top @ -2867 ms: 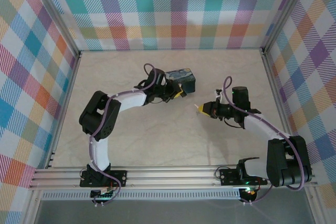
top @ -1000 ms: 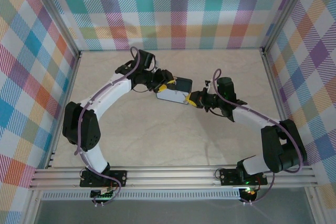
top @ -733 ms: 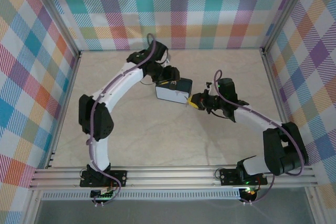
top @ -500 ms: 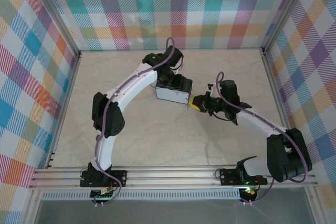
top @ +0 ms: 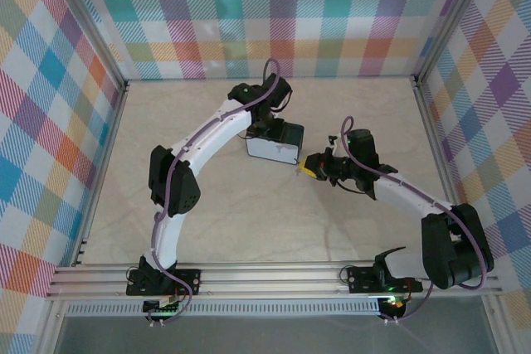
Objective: Unlock a padlock with a key
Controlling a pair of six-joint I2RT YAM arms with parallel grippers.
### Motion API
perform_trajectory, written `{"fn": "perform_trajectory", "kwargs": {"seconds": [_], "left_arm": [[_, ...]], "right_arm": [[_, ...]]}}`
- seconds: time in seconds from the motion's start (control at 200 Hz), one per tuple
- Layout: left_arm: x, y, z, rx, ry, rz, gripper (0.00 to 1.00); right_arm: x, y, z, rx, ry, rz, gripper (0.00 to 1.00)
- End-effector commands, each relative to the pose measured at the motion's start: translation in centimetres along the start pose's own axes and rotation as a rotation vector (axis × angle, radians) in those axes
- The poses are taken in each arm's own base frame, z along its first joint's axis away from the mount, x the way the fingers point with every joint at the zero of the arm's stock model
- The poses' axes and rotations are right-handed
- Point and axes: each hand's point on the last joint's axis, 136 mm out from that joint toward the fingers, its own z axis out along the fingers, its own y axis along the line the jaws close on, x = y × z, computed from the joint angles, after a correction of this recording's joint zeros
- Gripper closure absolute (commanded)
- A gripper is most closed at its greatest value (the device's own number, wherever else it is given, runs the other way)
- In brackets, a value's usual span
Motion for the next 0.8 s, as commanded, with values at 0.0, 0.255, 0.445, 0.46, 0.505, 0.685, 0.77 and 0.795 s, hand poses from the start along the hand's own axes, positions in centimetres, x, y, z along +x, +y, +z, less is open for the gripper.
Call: {"fn": "perform_trajectory", "kwargs": {"seconds": [0.0,0.255,0.445,0.46,0.505,0.685,0.77,0.795], "left_arm": [[-0.4,0.8,-1.9,-0.038,-0.027,0.035,0.38],[-1.2,0.5,0.2,-0.040,-0.026,0.118,0.38],[-0.7,0.5,1.8,-0.041,0.020,0.118,0.36],[-0.8,0.6,1.8,-0.044,0.019,0.116,0.36],[-0.8,0.7,2.0,-0.054,0.019,0.116,0.36],[-0.7,0.6,1.9,-0.041,0.021,0.118,0.37],[-0.3,-0.5,1.4,0.022,0.038,0.104,0.38],[0.0,-0.9,1.4,0.043,0.049,0.093,0.38]], "right_arm": [[0.3,-0.2,0.2,-0.017,0.018,-0.006,1.00],[0.5,-0.1,-0.1,-0.020,0.016,-0.010,1.00],[0.6,0.2,-0.4,-0.019,0.008,-0.020,1.00],[0.6,0.1,-0.4,-0.017,0.007,-0.019,1.00],[0.6,0.2,-0.5,-0.017,0.005,-0.021,1.00],[0.7,0.0,-0.5,-0.013,0.005,-0.020,1.00],[0.6,0.0,-0.5,-0.014,0.004,-0.020,1.00],[0.6,-0.1,-0.4,-0.011,0.004,-0.018,1.00]]}}
